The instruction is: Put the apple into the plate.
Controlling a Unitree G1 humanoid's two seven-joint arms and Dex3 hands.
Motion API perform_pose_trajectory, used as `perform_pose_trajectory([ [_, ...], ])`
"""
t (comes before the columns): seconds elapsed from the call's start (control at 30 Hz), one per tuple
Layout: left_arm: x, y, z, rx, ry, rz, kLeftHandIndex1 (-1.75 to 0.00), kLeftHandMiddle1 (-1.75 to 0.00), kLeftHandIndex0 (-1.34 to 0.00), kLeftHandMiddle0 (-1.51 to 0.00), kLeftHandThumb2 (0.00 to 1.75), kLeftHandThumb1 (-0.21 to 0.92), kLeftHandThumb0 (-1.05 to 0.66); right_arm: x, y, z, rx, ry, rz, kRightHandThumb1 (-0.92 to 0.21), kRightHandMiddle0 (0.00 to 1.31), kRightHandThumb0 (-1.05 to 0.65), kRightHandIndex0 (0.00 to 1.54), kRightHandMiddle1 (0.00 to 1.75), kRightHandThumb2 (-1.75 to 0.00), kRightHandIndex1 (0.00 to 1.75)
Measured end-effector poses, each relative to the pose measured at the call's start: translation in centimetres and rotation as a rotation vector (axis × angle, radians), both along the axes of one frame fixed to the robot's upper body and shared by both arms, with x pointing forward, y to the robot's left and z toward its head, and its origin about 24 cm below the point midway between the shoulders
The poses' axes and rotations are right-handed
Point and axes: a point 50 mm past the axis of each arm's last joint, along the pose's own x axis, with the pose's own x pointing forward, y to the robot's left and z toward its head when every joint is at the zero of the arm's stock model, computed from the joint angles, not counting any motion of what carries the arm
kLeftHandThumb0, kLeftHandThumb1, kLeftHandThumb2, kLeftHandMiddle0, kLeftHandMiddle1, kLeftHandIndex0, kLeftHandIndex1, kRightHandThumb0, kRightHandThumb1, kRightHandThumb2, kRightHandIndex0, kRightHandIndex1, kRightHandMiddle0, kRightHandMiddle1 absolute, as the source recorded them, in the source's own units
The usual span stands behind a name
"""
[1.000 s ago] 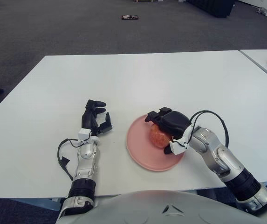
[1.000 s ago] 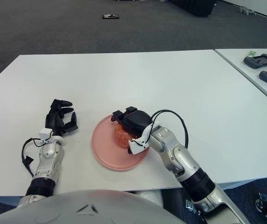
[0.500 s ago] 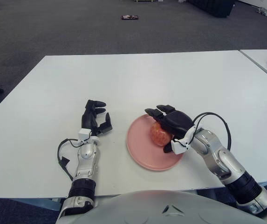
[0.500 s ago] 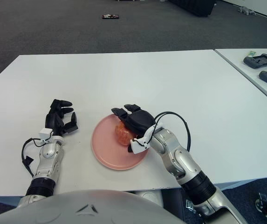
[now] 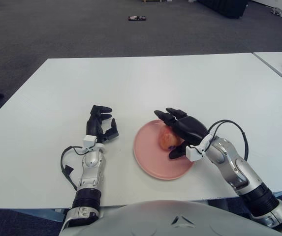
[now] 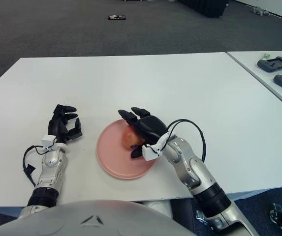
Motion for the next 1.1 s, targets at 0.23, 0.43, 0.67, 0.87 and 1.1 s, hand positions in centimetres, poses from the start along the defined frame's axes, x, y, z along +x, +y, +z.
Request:
perform_pose_trajectory([
  [0.23, 0.0, 0.0, 0.1, -0.001, -0.010, 0.002, -1.72, -1.75, -0.41, -0.60, 1.33, 0.31, -0.01, 0.4, -0.7, 0.5, 0.043, 0.002, -0.033, -0.89, 0.00, -1.05, 0.00, 0.00, -0.21, 0.00],
  [0.43, 0.0, 0.0, 0.1, 0.000, -0.012, 0.000, -1.72, -1.75, -0.42, -0.60, 1.34, 0.30, -0.01, 0.5, -1.4, 0.9, 0.087, 0.009, -0.072, -0.91, 0.00, -1.05, 0.00, 0.00, -0.21, 0.00],
  [0.67, 0.0, 0.0, 0.1, 0.000, -0.013, 0.000, -1.70, -1.75, -0.45, -0.63, 1.36, 0.28, -0.01, 1.1, -2.8, 1.4, 0.180, 0.000, -0.164, -0.92, 0.00, -1.05, 0.00, 0.00, -0.21, 0.00],
  [0.87, 0.0, 0.0, 0.1, -0.003, -0.014, 0.000, -1.67, -1.75, -0.48, -0.64, 1.37, 0.26, -0.01, 1.4, -3.4, 1.7, 0.368, 0.000, -0.292, -0.91, 0.00, -1.00, 0.00, 0.00, -0.20, 0.00],
  [1.1, 0.0, 0.0, 0.1, -0.007, -0.015, 0.000, -1.66, -1.75, -0.51, -0.65, 1.40, 0.23, -0.01, 1.4, -3.8, 1.8, 0.585, -0.054, -0.440, -0.82, 0.00, -0.81, 0.04, 0.20, -0.54, 0.03],
])
